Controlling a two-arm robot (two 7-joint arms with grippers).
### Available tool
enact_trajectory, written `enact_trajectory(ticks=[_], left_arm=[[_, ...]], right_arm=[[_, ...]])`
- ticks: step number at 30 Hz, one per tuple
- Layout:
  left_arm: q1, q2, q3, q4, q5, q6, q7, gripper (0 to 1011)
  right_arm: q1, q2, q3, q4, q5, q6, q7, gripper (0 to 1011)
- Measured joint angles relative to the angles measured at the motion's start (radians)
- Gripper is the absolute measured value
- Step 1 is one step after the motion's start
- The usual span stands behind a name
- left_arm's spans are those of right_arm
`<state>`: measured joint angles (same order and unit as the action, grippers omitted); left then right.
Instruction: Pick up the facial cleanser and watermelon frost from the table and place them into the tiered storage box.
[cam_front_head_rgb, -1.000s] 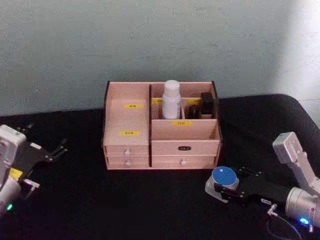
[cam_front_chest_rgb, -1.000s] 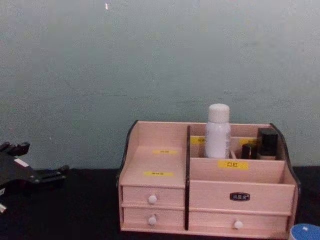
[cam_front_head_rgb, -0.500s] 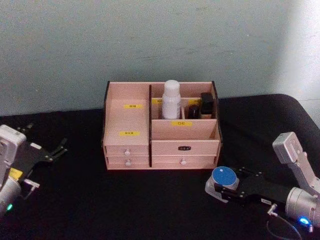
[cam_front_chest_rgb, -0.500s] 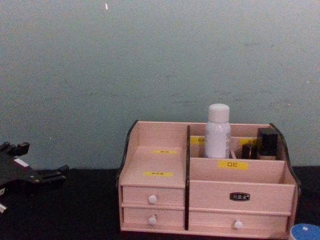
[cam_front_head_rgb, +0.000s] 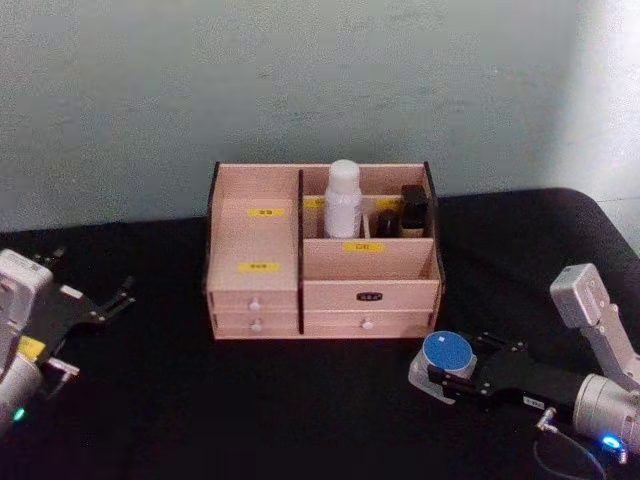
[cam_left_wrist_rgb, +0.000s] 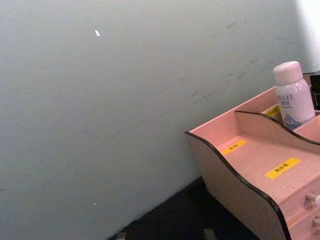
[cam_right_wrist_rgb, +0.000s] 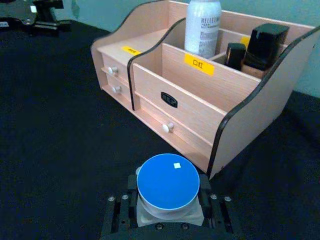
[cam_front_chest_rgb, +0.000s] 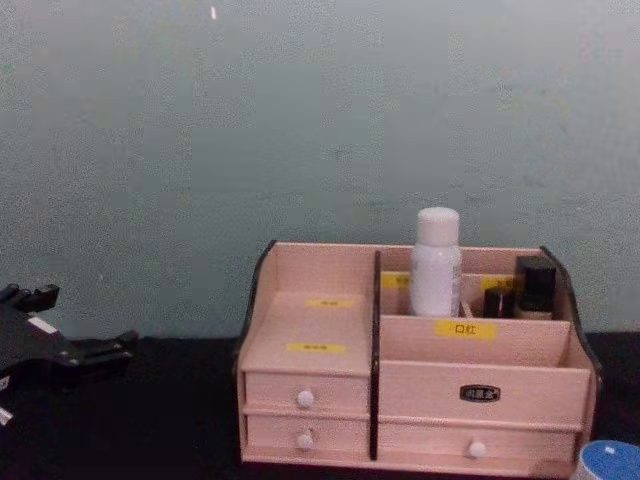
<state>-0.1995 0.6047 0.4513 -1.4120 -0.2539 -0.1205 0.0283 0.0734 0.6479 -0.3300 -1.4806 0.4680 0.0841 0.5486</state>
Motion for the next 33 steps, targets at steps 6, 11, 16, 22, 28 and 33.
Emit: enact_trajectory(ticks=[6, 11, 16, 22, 28, 33], left_arm=[[0.000, 0.000, 0.000, 0.000, 0.000, 0.000, 0.000, 1001], [0.000, 0.000, 0.000, 0.000, 0.000, 0.000, 0.000, 1001], [0.000, 0.000, 0.000, 0.000, 0.000, 0.000, 0.000, 1001], [0.000, 0.000, 0.000, 0.000, 0.000, 0.000, 0.000, 1001], [0.000, 0.000, 0.000, 0.000, 0.000, 0.000, 0.000, 1001], [0.000, 0.000, 0.000, 0.000, 0.000, 0.000, 0.000, 1001]], right_arm=[[-0.007, 0.009, 0.004, -0.012, 0.008, -0.014, 0.008, 710], [-0.012, 0.015, 0.005, -0.023, 0.014, -0.024, 0.013, 710], [-0.010, 0.016, 0.004, -0.027, 0.016, -0.030, 0.018, 710], [0.004, 0.011, -0.006, -0.028, 0.017, -0.036, 0.023, 710], [0.024, 0.004, -0.023, -0.028, 0.013, -0.039, 0.032, 710], [0.046, -0.004, -0.041, -0.025, 0.006, -0.041, 0.042, 710]])
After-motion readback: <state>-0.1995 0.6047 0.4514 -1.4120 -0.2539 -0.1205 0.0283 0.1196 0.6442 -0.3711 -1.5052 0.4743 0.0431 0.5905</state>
